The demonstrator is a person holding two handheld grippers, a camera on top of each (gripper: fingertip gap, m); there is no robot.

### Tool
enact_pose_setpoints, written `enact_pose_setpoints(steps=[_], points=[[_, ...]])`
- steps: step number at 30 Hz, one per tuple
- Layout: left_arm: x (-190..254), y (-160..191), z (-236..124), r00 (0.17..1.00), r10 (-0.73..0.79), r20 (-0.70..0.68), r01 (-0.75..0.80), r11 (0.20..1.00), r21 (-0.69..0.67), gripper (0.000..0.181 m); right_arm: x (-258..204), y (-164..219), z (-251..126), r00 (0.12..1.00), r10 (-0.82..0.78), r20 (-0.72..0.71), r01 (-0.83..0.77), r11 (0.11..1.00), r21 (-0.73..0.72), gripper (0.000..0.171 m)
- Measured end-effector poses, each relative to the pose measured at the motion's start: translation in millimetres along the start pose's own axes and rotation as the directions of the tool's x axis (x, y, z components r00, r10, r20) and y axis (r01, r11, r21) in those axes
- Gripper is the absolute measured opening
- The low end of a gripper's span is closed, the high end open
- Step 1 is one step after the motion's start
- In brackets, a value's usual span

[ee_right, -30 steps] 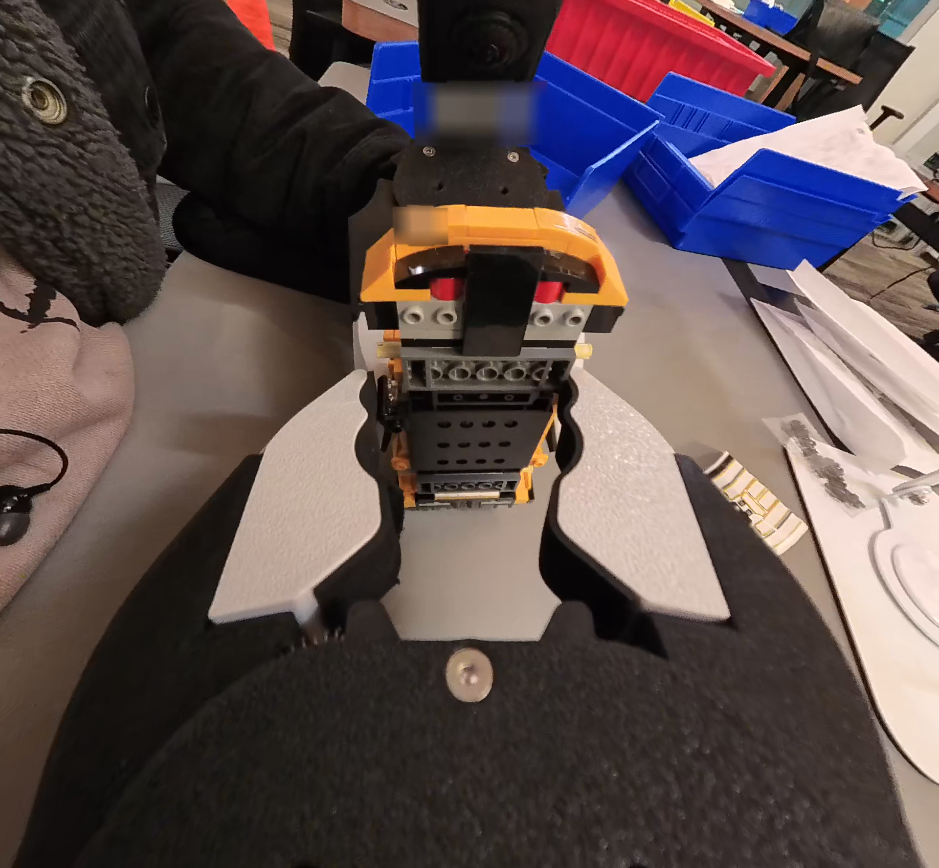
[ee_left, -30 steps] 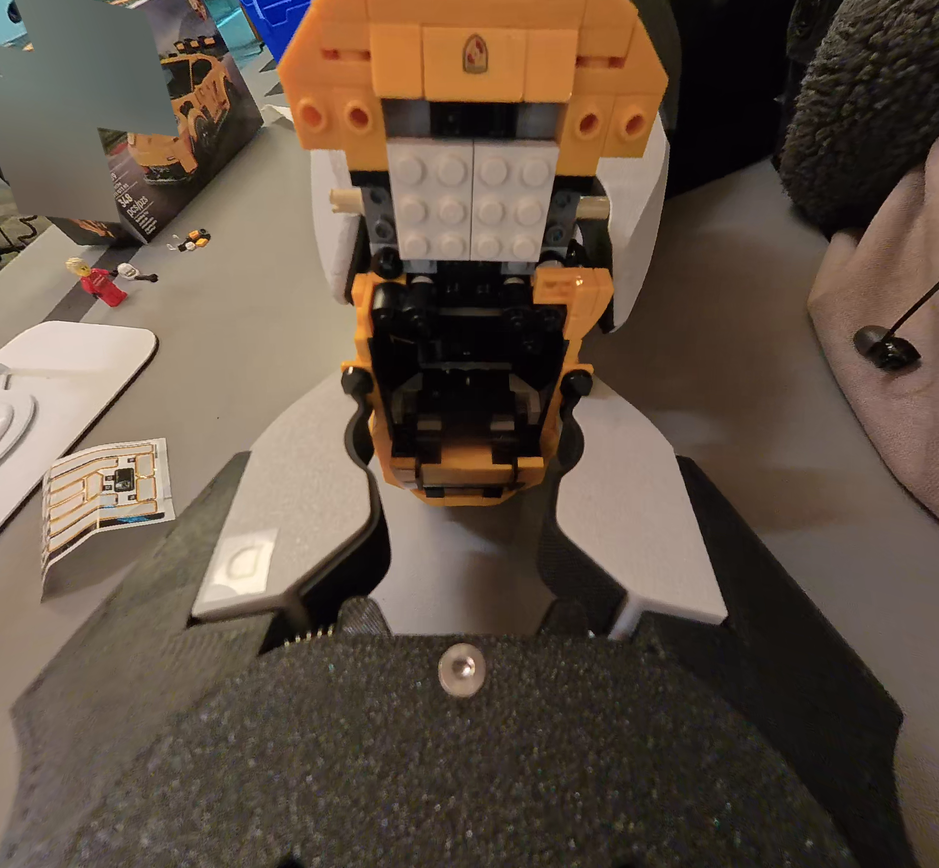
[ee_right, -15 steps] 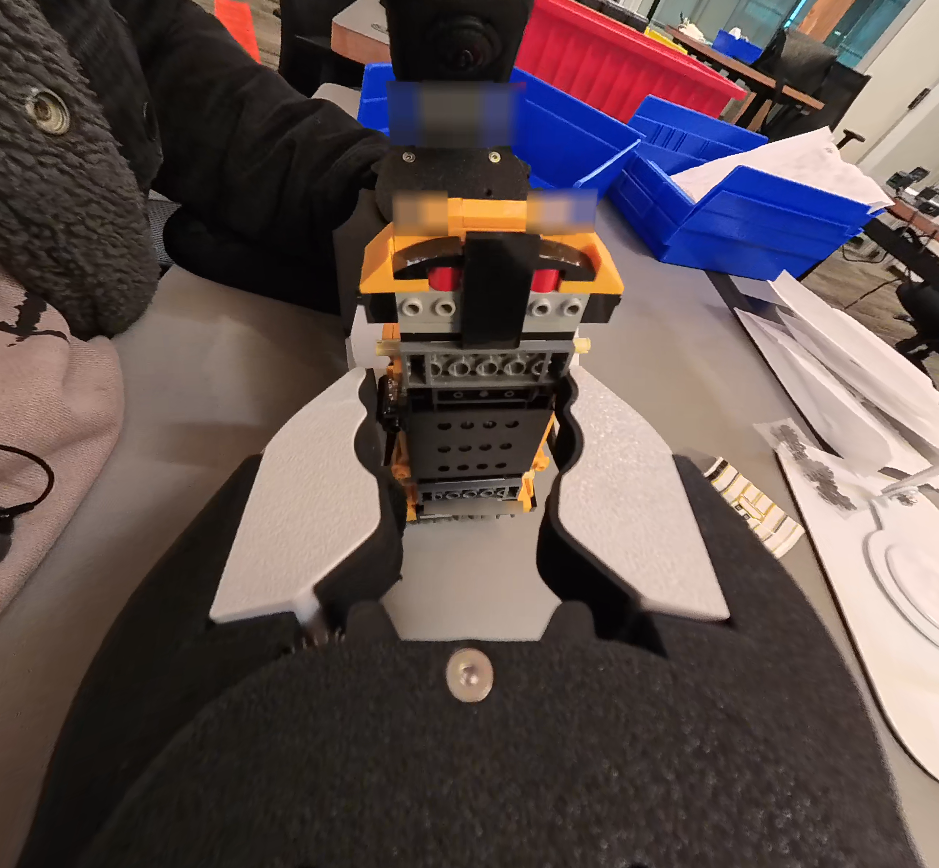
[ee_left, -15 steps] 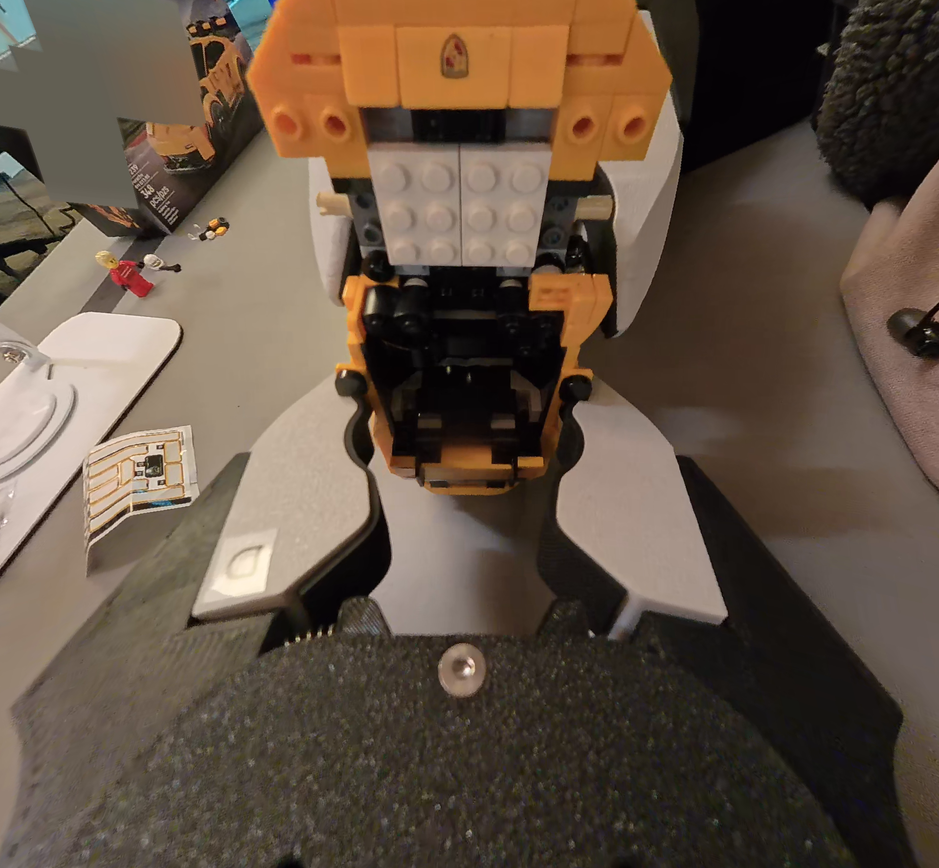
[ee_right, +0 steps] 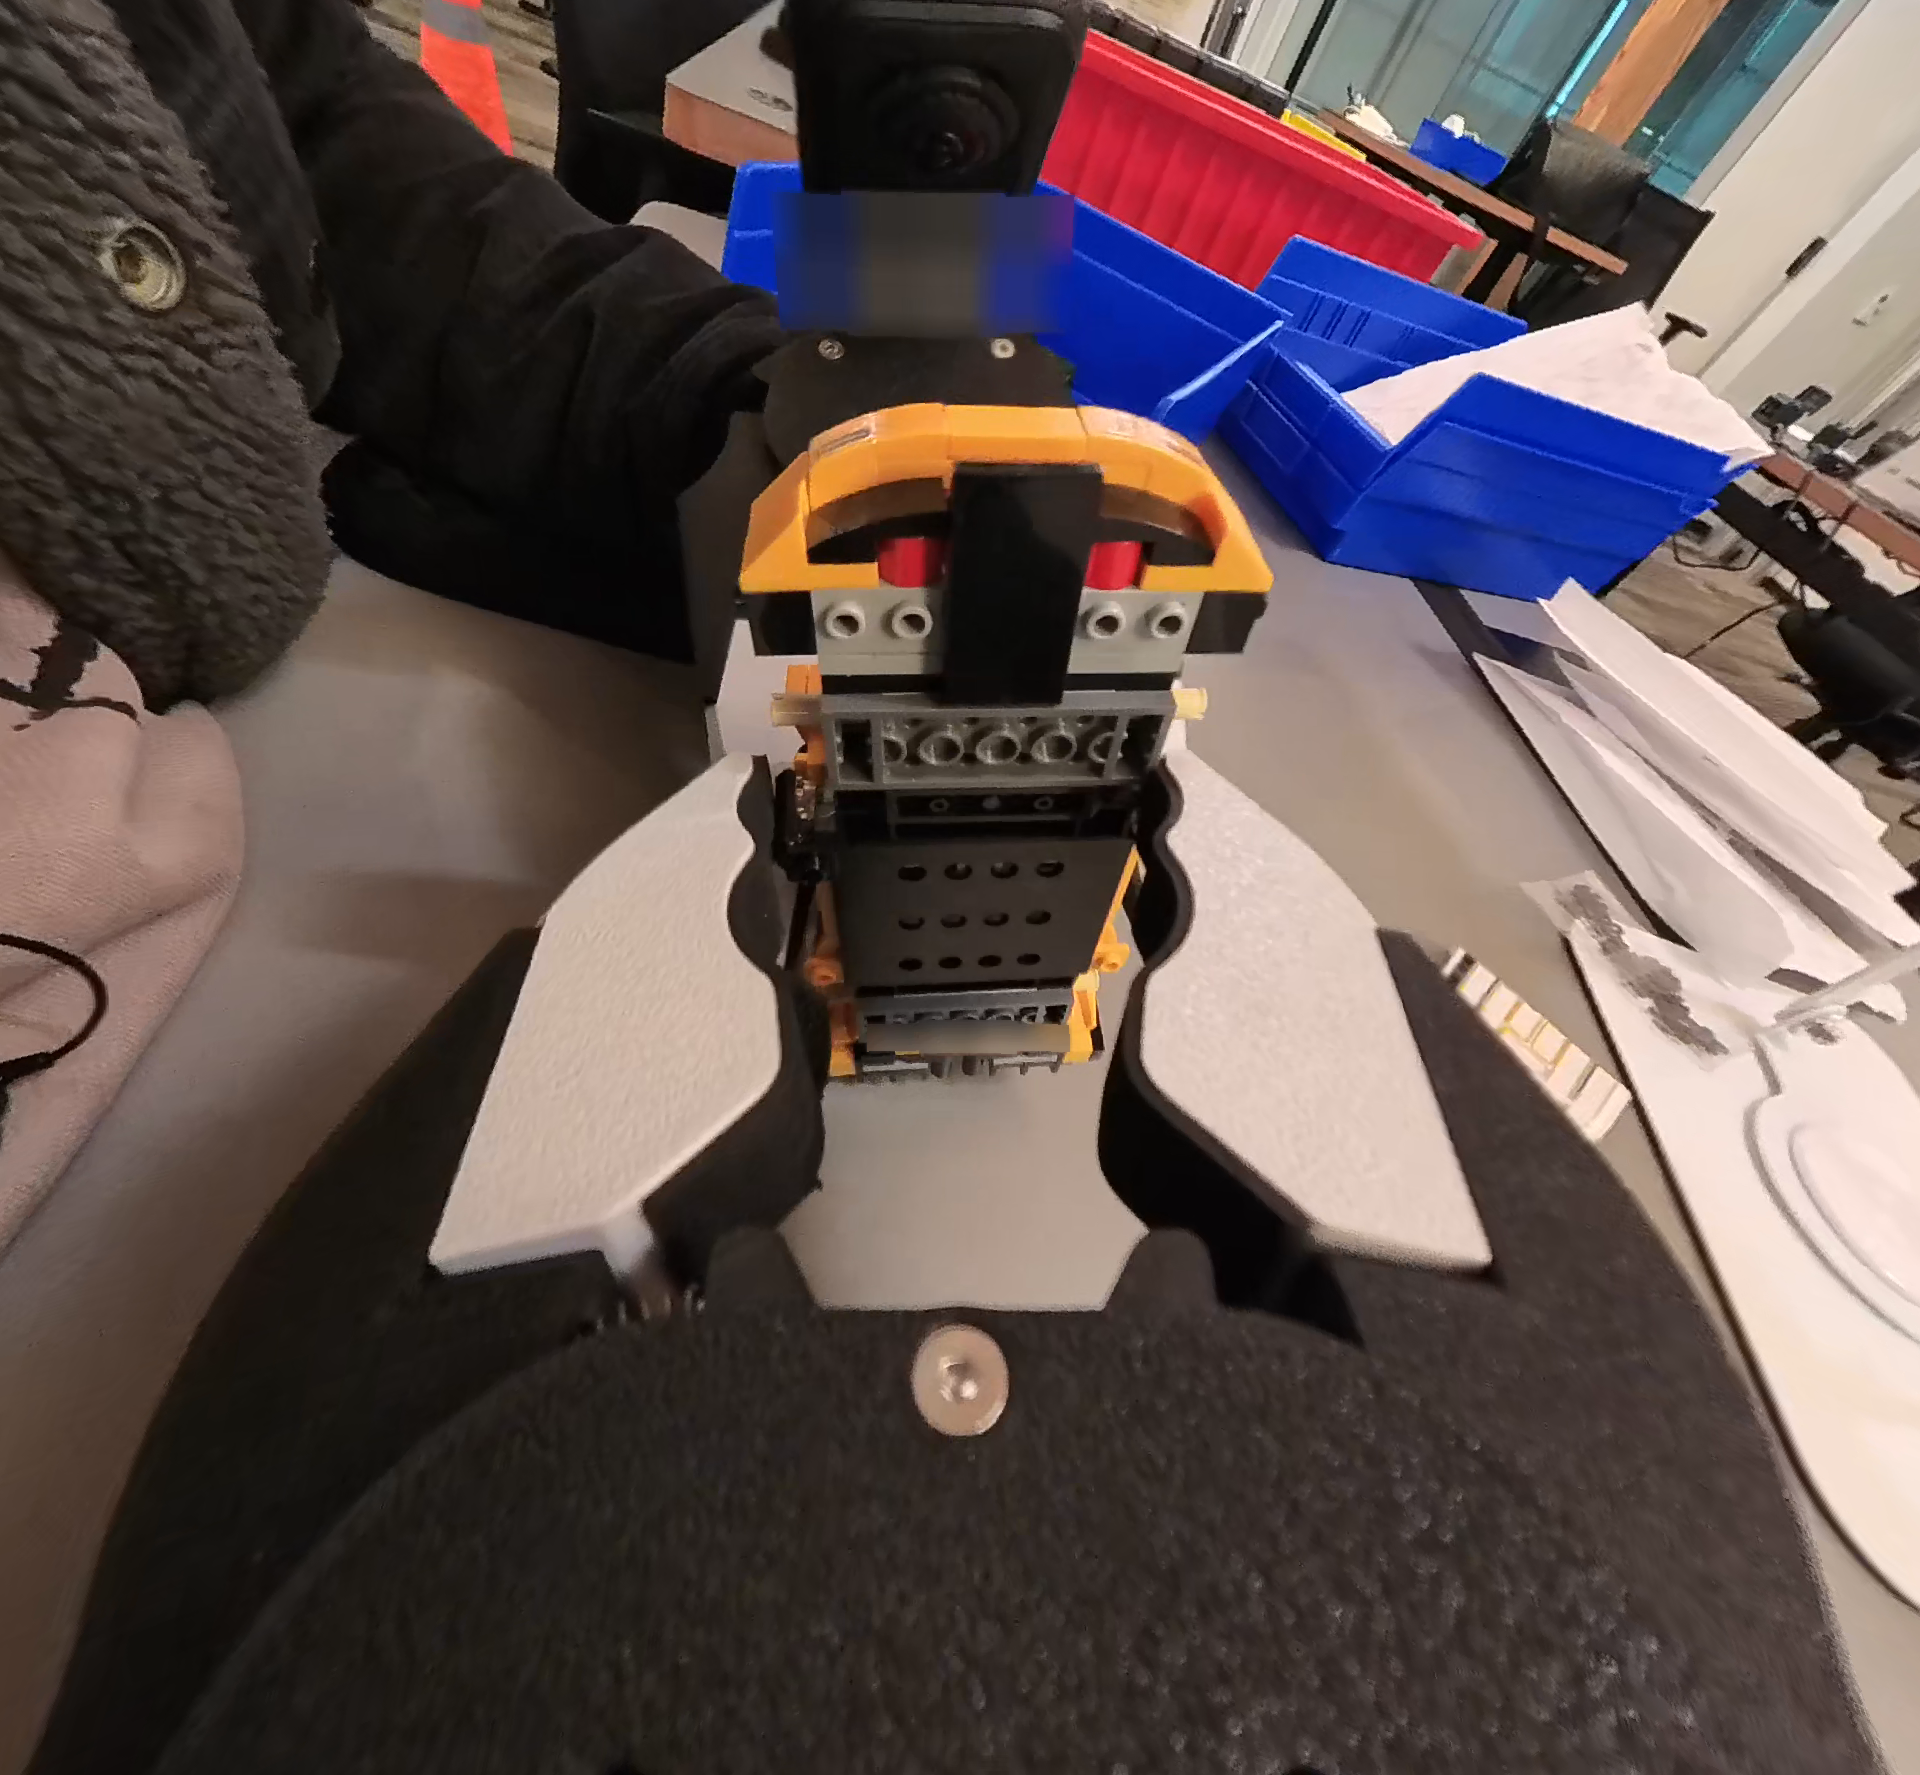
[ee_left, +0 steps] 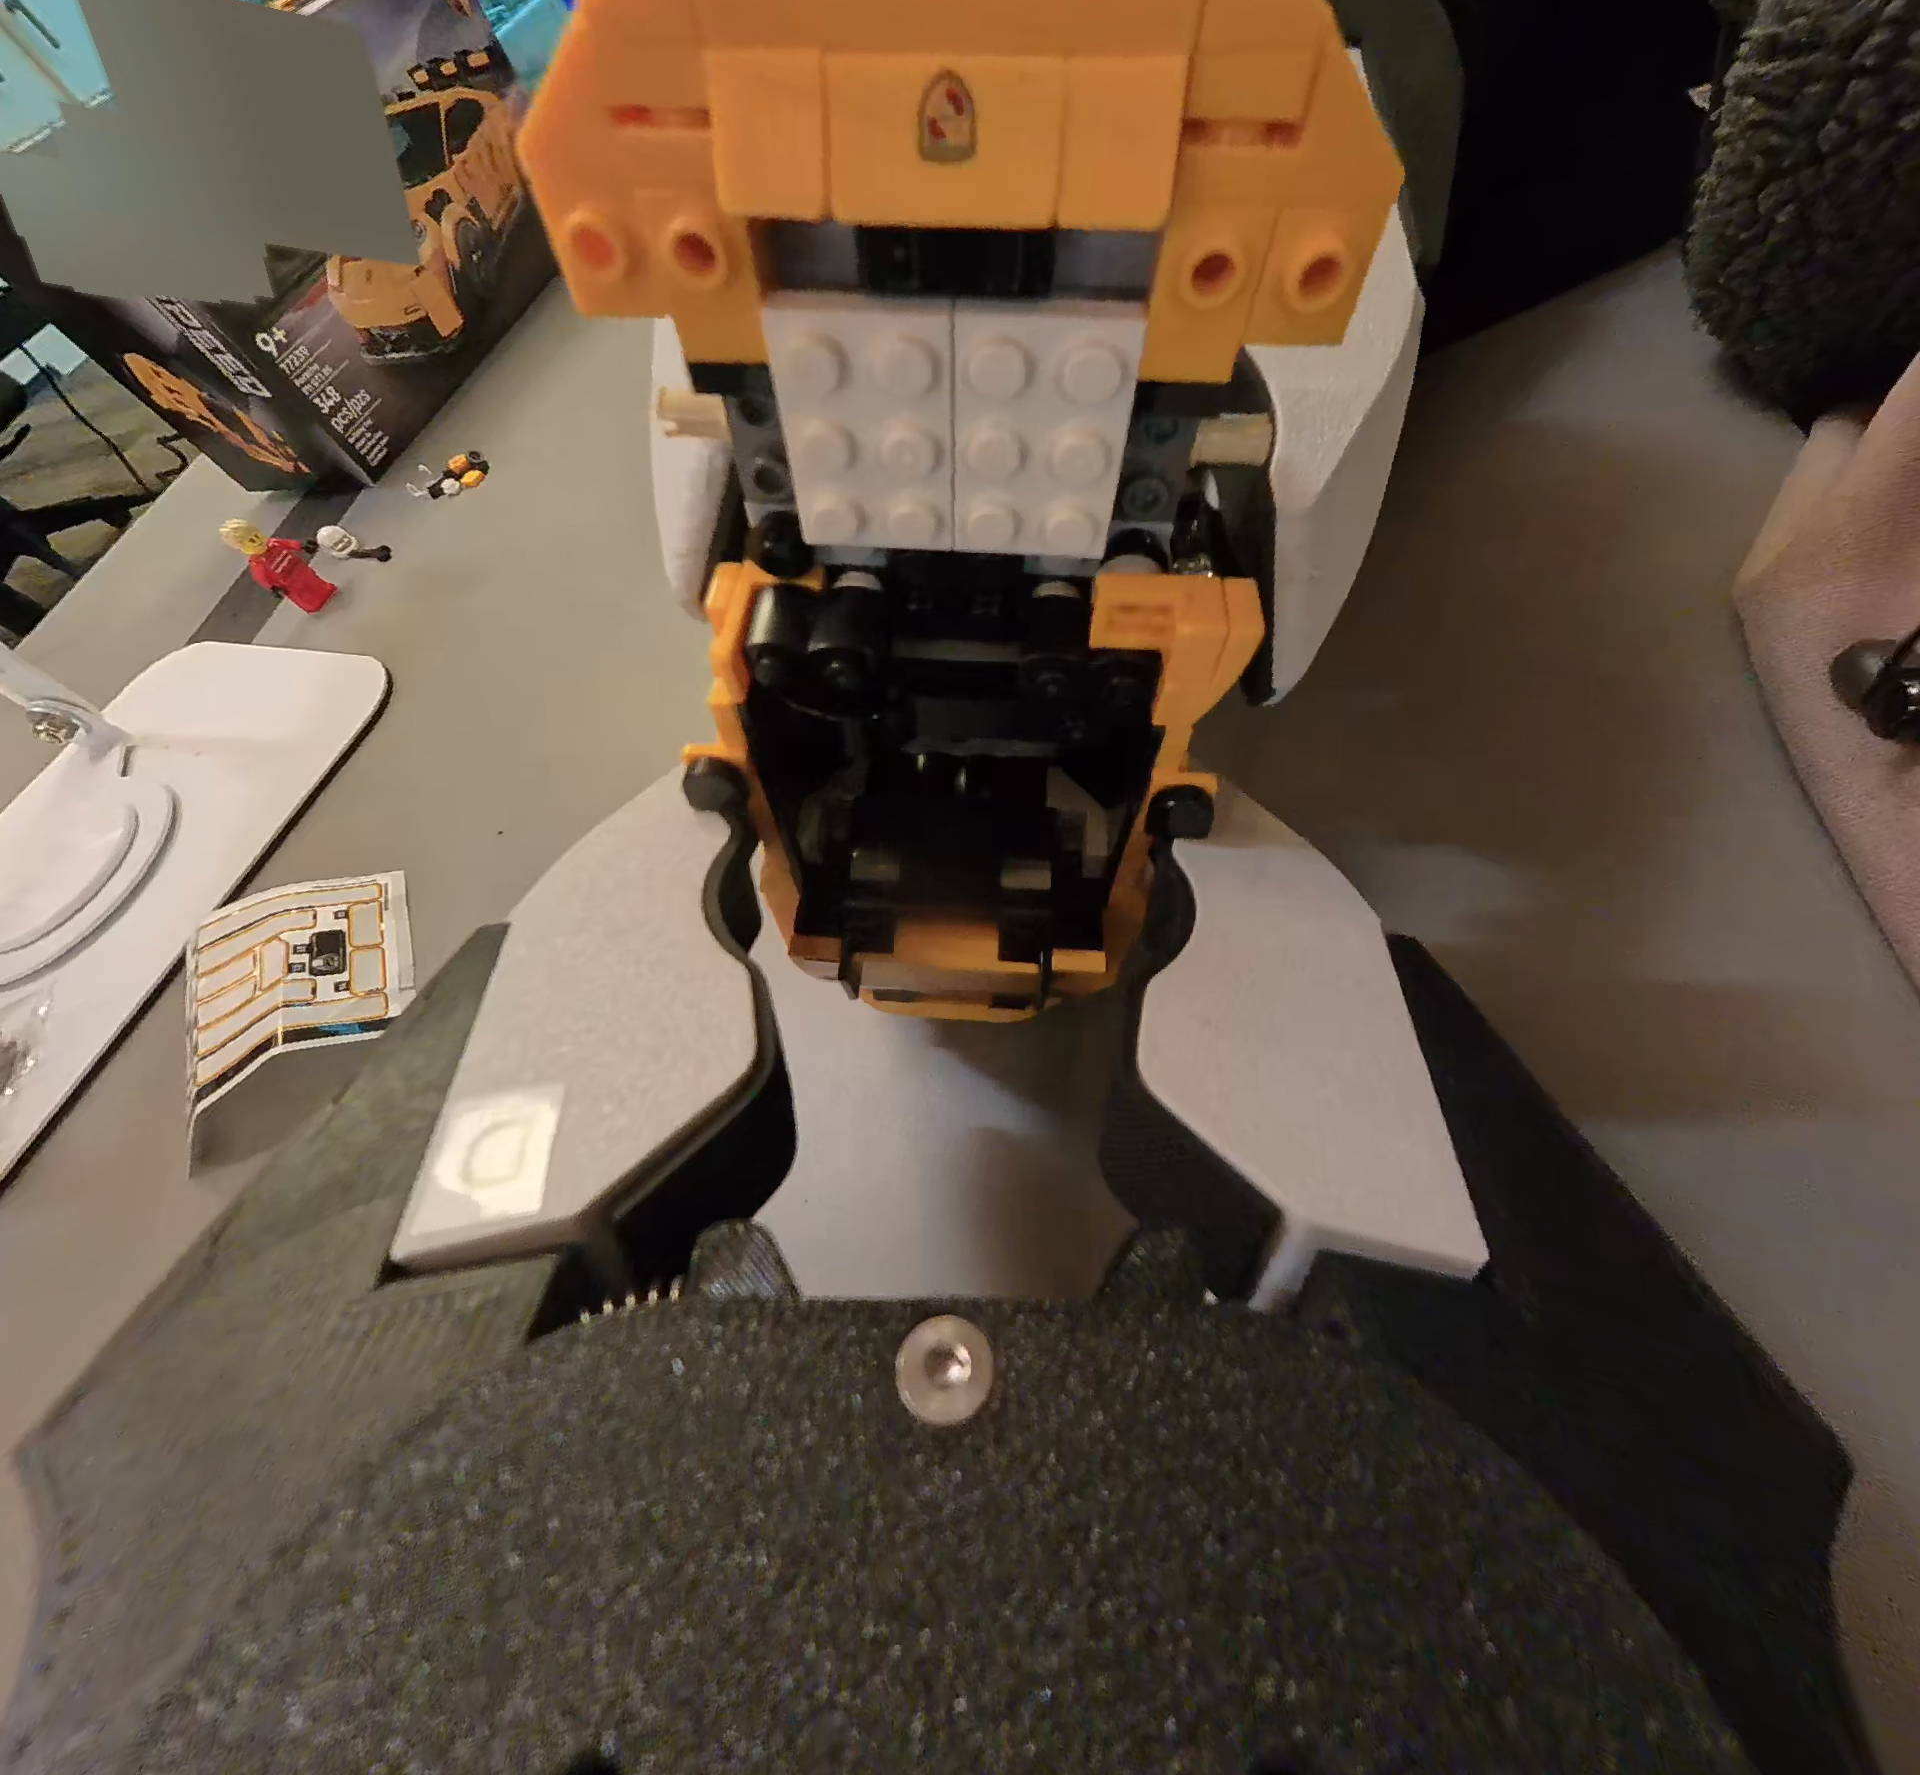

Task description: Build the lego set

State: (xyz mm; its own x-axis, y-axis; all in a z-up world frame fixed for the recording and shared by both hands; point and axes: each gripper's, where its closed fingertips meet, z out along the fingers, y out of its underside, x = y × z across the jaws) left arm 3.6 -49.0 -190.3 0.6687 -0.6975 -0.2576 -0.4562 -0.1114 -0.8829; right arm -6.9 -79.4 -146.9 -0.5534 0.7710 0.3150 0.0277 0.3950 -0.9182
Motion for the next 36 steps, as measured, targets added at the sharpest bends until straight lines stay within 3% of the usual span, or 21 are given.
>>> enact_pose_setpoints(steps=[5, 19, 27, 36], points=[[7.0, -3.2, -1.2, 0.999, -0.019, -0.05, 0.02, 1.0, 0.016, 0.087, -1.5, 1.1, -0.2, 0.997, -0.075, -0.019, 0.075, 0.997, -0.018, 0.067], [-0.1, -14.8, -0.5, 1.0, -0.023, -0.005, 0.023, 0.996, 0.085, 0.089, -0.7, -0.2, -2.6, 0.999, -0.032, 0.004, 0.032, 0.999, 0.044, 0.067], [-7.1, -16.0, 2.1, 0.987, -0.159, -0.003, 0.159, 0.984, 0.074, 0.082, 8.9, -0.6, -6.2, 0.991, 0.126, 0.05, -0.13, 0.987, 0.089, 0.067], [-13.9, -16.1, 1.6, 0.945, -0.325, -0.043, 0.328, 0.939, 0.102, 0.077, 21.9, 3.4, -9.2, 0.99, 0.143, 0.006, -0.143, 0.986, 0.087, 0.066]])
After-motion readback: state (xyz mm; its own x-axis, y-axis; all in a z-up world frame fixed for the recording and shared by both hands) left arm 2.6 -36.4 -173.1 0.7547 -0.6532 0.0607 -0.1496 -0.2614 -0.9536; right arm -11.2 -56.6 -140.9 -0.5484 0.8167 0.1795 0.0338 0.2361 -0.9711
